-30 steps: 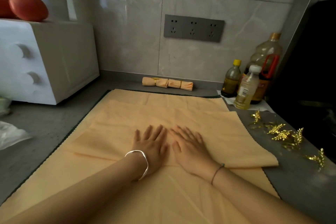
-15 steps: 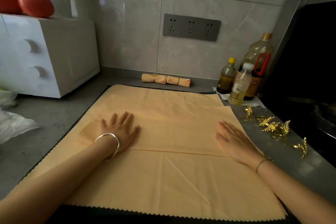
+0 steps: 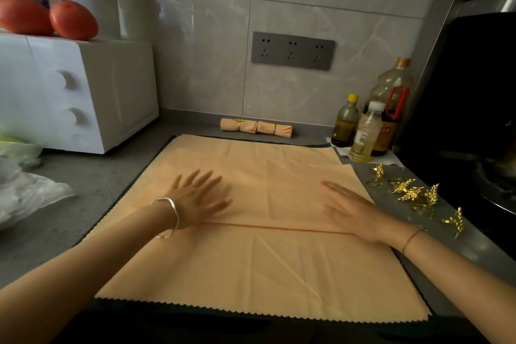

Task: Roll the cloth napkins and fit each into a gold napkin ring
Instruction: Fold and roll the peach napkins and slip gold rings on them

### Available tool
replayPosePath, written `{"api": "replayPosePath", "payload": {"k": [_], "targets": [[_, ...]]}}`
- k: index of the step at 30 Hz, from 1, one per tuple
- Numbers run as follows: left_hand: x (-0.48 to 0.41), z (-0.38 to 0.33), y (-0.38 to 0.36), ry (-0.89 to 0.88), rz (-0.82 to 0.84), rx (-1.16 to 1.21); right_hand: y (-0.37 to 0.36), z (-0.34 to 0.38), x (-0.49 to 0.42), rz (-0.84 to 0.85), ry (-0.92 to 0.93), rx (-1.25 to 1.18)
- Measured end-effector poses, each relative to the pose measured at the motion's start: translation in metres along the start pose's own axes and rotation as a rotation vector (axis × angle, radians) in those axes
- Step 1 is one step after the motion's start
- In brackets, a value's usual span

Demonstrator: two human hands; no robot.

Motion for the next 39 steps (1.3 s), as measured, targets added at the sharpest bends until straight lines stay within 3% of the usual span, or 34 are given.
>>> {"api": "replayPosePath", "payload": {"k": [5,13,18,23,25,29,32,36,39], "targets": [[0.009,-0.026,-0.003,-0.215,0.106,-0.134,-0.001,0.039,0.013,0.117,0.219,0.265],[0.004,-0.023,-0.008,-0.198,0.066,-0.242,-0.012,0.032,0.002,0.084,0.177,0.271],[0.004,-0.022,-0.006,-0.228,0.092,-0.366,-0.007,0.025,-0.002,0.155,0.182,0.263],[0.013,-0.027,0.018,-0.086,0.295,-0.329,0.017,0.022,-0.002,0.354,0.143,0.069],[0.007,-0.028,0.031,0.064,0.411,-0.411,0.032,0.025,0.003,0.453,0.159,0.037],[-0.022,0.008,0.052,0.044,0.368,-0.383,0.058,0.022,0.005,0.615,0.144,-0.058],[-0.037,0.008,0.057,-0.018,0.374,-0.264,0.060,0.016,-0.011,0.526,0.147,-0.151],[-0.053,-0.021,0.055,-0.127,0.240,-0.109,0.047,0.000,-0.043,0.293,0.145,-0.086],[-0.065,-0.019,0.042,-0.095,0.127,-0.046,0.030,-0.013,-0.062,0.206,0.102,-0.035]]}}
Point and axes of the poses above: each hand's wrist, its own x-axis away from the middle knuckle, its own y-axis out of the back of the hand, z = x × y, the point moved 2 cm from there along -x, towards the middle knuckle, and after that the axes turned 6 degrees about x, right-handed, at the moved point
